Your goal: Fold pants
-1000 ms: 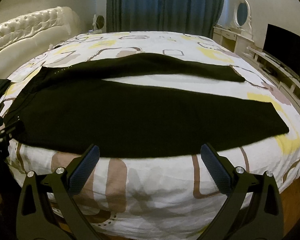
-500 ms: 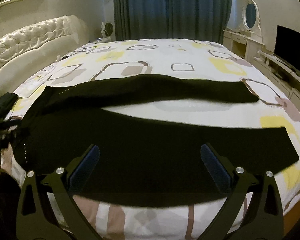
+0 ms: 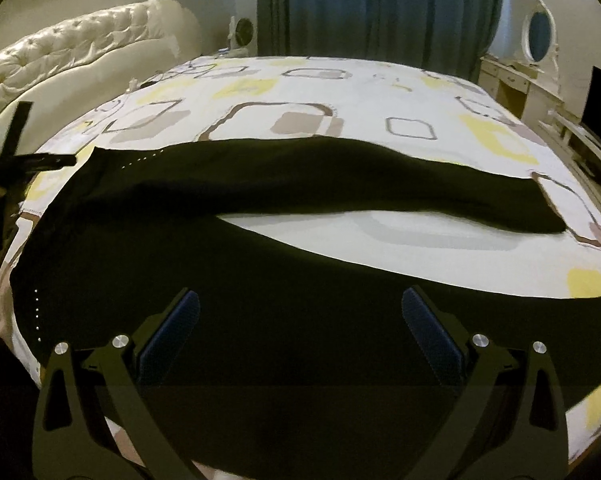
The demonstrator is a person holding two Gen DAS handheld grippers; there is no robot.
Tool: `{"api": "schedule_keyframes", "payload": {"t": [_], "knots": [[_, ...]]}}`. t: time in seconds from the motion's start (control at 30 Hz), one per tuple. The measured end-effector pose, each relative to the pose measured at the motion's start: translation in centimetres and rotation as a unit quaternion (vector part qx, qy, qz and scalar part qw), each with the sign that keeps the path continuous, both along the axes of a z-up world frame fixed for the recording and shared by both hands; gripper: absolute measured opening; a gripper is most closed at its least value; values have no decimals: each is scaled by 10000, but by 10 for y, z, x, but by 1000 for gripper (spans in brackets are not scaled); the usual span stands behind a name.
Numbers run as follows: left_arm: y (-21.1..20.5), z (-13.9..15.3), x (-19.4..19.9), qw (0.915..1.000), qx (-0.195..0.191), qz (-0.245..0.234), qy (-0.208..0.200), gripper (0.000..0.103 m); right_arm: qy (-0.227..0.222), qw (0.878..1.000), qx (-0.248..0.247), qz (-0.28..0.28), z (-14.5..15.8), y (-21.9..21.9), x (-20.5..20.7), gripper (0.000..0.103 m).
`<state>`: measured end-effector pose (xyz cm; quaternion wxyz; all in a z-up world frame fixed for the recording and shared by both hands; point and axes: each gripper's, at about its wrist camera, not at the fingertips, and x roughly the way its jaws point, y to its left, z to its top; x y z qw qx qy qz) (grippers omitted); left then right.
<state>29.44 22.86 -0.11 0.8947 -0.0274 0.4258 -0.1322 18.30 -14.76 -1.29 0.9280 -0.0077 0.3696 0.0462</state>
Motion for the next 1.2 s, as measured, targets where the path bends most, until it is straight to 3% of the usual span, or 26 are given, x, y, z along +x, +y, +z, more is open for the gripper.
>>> {"api": "schedule_keyframes", "payload": {"t": [0.23,0.47,0.57,0.7,0.83,0.93,0.97,1.0,1.07,1.2], "knots": [[9,-20,46,9988,-364,-318,88,93,207,9995,-58,224,-10,20,15,101],[16,-56,81,9957,-488,-219,758,93,369,9983,-113,437,-17,28,26,101],[17,-61,82,9959,-441,-243,745,93,497,9968,-4,629,-17,27,38,101],[16,-63,80,9960,-439,-332,706,98,490,9945,145,913,-6,17,69,101],[10,-61,83,9954,-115,-567,766,98,631,9899,146,1261,2,5,121,101],[15,-54,84,9960,-530,-422,588,98,637,9856,-51,1564,7,-6,167,101],[15,-52,85,9948,-726,-484,529,93,642,9837,-101,1678,7,-8,178,101],[15,-51,86,9941,-781,-540,518,59,650,9826,-204,1728,7,-11,192,101],[12,-55,91,9952,-512,-544,640,22,710,9791,-320,1881,7,-15,220,101],[17,-59,94,9939,-583,-672,650,20,869,9673,-413,2349,4,-18,267,101]]}}
